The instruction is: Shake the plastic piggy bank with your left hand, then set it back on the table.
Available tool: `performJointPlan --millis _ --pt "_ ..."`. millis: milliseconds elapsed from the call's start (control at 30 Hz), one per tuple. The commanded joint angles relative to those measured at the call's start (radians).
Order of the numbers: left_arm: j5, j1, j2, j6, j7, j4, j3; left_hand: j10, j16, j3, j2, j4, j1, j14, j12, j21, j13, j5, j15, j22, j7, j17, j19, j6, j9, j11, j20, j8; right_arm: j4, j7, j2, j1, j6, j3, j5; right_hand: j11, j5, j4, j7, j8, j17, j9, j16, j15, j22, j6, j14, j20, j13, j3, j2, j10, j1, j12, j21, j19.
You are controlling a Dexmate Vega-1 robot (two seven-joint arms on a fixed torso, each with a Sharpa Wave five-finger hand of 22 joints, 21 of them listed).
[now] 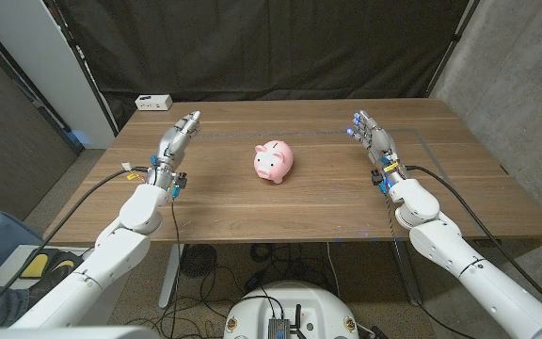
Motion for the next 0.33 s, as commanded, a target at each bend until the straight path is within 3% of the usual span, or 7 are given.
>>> performJointPlan --millis 33,333 --pt "-0.016 -0.004 -0.007 -0.003 -0.006 0.008 0.015 -0.005 0.000 -0.005 0.001 0.002 -0.009 -0.006 -0.003 -0.002 0.000 0.000 0.004 0.003 0.005 0.002 -0.003 -0.003 0.000 -0.002 -0.003 0.002 0.000 0.001 -0.007 -0.012 0.004 0.002 0.007 0.007 0.005 -0.002 0.012 0.002 0.002 0.001 -0.002 0.010 0.003 0.000 0.000 0.001 0.001 -0.003 -0.009 0.006 0.000 0.006 -0.001 -0.003" --pt "-0.020 -0.004 -0.003 -0.009 -0.018 0.009 0.023 -0.005 0.001 -0.007 -0.001 0.003 -0.015 -0.007 -0.002 -0.004 -0.004 0.001 0.005 0.003 0.005 0.002 -0.010 -0.001 0.000 -0.002 -0.003 0.004 -0.017 -0.019 -0.008 -0.029 -0.010 0.001 0.007 0.009 0.005 -0.002 0.010 0.003 0.002 0.001 0.001 0.010 0.003 -0.001 0.007 0.004 0.001 -0.003 -0.008 0.011 0.000 0.008 0.001 -0.001"
